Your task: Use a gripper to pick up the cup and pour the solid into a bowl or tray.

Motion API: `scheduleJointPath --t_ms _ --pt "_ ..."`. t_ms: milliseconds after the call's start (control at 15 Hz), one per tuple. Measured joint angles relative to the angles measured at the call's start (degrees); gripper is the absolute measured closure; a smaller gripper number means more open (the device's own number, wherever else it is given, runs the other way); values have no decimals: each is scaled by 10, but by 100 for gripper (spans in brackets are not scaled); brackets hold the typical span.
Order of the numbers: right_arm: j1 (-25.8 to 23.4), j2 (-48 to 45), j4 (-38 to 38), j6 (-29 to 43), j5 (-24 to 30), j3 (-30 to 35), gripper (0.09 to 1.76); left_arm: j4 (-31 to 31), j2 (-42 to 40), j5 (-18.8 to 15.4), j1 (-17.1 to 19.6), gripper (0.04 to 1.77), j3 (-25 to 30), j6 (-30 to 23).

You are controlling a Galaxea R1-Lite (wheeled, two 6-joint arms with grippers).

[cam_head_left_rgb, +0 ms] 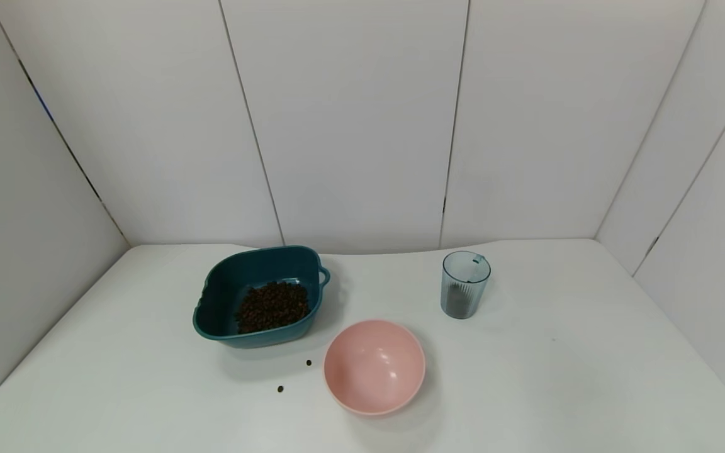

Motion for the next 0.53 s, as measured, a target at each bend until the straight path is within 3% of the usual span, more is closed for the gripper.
scheduleJointPath --t_ms 533 --pt "0 0 2 20 -4 2 15 0 0 0 0 9 0 0"
